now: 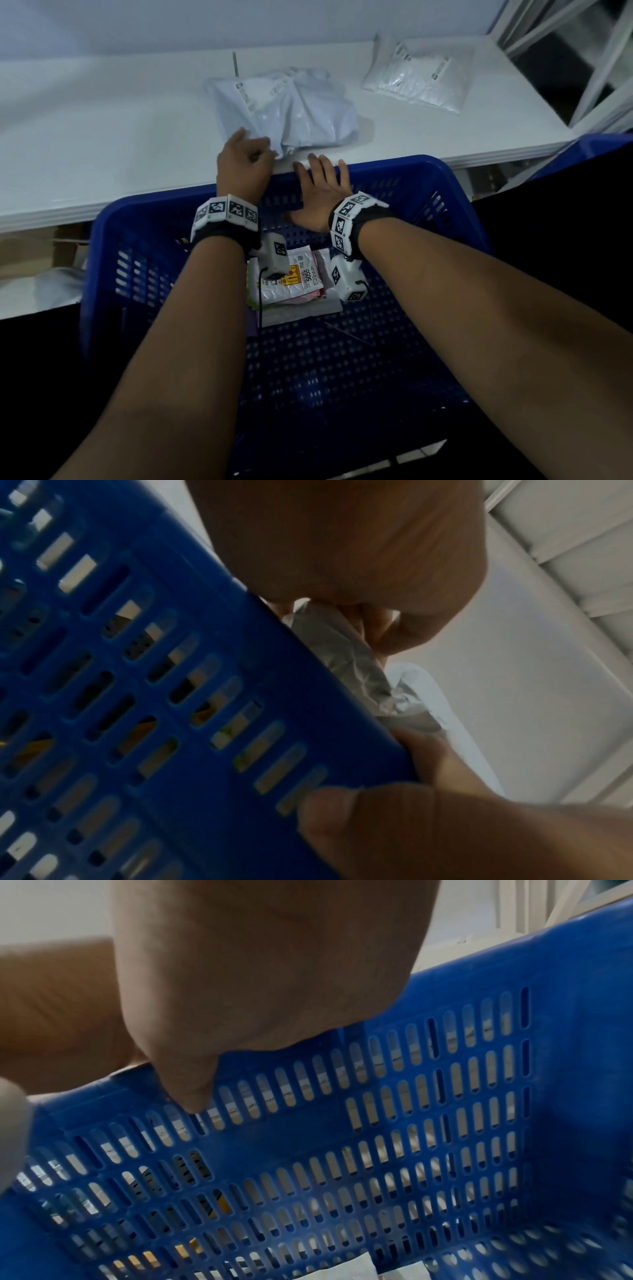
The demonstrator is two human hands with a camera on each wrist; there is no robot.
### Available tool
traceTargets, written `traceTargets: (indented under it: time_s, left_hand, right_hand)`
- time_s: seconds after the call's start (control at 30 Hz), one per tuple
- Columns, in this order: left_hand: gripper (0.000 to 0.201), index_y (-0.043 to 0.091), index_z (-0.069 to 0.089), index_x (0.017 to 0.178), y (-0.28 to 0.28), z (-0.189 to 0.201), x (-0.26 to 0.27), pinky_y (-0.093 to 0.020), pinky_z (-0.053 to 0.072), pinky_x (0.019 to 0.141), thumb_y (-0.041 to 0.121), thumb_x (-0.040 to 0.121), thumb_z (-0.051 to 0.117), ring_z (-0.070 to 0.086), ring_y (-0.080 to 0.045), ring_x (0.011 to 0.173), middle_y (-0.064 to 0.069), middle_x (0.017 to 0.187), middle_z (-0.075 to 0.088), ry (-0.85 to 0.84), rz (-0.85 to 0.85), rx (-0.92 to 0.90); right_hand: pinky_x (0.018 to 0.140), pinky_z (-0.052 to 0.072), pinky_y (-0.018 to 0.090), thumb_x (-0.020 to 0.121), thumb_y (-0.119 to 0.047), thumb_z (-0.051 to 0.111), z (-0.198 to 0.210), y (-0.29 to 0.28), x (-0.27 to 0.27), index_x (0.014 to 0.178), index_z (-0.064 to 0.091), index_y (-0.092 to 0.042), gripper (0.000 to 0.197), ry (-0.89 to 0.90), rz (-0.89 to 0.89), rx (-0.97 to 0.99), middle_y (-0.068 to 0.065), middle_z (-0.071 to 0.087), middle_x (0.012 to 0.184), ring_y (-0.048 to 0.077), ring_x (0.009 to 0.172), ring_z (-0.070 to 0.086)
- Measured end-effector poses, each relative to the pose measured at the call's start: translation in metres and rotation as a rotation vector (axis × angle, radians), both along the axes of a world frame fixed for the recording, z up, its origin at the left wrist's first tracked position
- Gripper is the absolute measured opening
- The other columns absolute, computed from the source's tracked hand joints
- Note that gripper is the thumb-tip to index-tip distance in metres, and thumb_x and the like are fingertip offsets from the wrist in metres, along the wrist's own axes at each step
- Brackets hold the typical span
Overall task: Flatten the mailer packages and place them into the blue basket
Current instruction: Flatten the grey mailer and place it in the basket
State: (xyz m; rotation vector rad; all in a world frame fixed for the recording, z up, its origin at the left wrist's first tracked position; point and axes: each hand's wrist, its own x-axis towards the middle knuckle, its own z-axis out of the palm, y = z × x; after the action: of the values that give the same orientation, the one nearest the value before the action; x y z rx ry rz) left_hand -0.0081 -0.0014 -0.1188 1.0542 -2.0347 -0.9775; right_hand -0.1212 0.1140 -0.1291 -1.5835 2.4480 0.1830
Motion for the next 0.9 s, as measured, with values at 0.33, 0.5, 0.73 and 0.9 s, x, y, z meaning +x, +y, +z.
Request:
traceTargets:
  time_s: [0.33,0.5,0.73,0.9]
  left_hand:
    - [0.086,0.01,0.041,0.139,-0.021,0.011,-0.01,-0.041,0.043,0.099,0.044,0.069,0.077,0.045,-0.035,0.126,-0.015,0.138,0.045,-0.313,0.345,0.124]
    - [0.057,0.008,0.06,0.112,-0.043,0.047,-0.008,-0.029,0.046,0.064,0.043,0.071,0.079,0.059,-0.025,0.086,-0.008,0.11,0.06,-0.426,0.155,0.421]
    - [0.055,0.001,0.062,0.12,-0.036,0.038,0.003,-0.037,0.058,0.065,0.022,0.072,0.08,0.07,-0.029,0.076,-0.017,0.107,0.066,0.169,-0.132,1.028]
    - [0.032,0.004,0.064,0.118,-0.016,0.035,-0.001,-0.027,0.054,0.059,0.022,0.092,0.067,0.069,-0.021,0.072,-0.009,0.095,0.074,0.25,-0.231,1.032]
  right_hand:
    - [0.118,-0.017,0.054,0.079,-0.079,0.046,-0.001,0.0,-0.002,0.158,-0.009,-0.026,0.109,-0.025,0.016,0.016,0.006,-0.017,0.165,0.026,0.151,-0.02]
    - [0.118,-0.016,0.053,0.077,-0.082,0.045,-0.003,-0.002,-0.005,0.158,0.0,-0.026,0.109,-0.093,0.0,-0.048,0.006,-0.005,0.166,0.027,0.152,-0.013]
    - [0.118,0.009,0.05,0.097,-0.052,0.049,0.046,0.011,-0.027,0.139,0.049,-0.026,0.049,-1.423,-0.566,-0.701,0.006,0.037,0.157,0.026,0.135,0.046]
    - [0.096,0.049,0.062,0.087,-0.059,0.062,0.056,0.032,-0.068,0.14,0.046,-0.032,0.061,-1.666,-0.813,-1.072,0.004,0.041,0.148,0.027,0.126,0.052]
